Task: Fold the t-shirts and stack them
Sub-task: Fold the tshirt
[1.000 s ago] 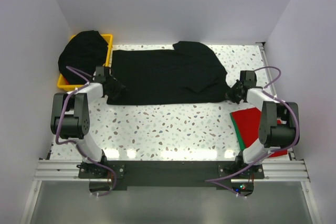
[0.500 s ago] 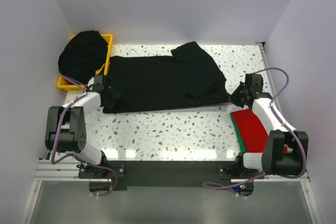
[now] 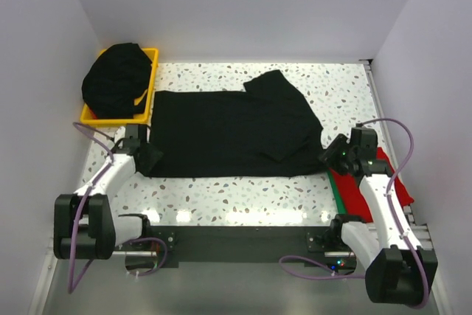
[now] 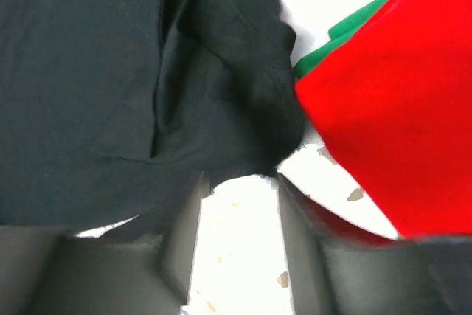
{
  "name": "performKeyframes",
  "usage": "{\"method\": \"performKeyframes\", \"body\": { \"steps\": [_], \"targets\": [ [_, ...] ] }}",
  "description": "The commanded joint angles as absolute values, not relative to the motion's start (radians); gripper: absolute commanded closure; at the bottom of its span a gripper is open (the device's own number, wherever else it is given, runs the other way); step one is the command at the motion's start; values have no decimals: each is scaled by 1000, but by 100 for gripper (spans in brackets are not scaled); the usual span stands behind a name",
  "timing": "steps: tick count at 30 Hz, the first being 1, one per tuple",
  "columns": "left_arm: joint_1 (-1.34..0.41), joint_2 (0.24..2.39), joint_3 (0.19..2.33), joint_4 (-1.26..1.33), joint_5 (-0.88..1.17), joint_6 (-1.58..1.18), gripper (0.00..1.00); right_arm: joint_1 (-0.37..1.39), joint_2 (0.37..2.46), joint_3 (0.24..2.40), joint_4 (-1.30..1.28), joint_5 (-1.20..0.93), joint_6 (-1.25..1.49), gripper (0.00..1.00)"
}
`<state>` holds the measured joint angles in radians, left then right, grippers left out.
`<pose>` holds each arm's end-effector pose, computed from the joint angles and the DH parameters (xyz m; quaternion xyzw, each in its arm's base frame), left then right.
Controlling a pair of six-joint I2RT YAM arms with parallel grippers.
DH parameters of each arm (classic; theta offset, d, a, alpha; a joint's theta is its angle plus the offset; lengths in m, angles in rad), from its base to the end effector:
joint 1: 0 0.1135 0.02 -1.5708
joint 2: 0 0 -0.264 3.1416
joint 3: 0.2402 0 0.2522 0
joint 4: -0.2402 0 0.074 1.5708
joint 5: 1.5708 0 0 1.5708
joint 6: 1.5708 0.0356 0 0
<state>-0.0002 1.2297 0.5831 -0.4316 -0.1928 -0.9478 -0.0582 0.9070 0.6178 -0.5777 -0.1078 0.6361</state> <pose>0.2149 0.0068 0.1666 -0.4613 0.8483 -0.0277 0.2585 0.1800 -0.0066 0.2257 0.3014 0.8877 0.1466 0.3155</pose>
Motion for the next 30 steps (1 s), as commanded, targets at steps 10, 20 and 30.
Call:
{"method": "performKeyframes", "body": {
  "steps": [10,20,30],
  "targets": [
    [8,1206,830,-401,-45,-732,47,52,1033,788,-499,-83,574,39],
    [9,1279,867,-362,84,-646,47,345,1239,778,-351,46,689,39],
    [8,1305,870,-345,120,-621,47,439,1370,704,-177,12,808,36]
  ]
}}
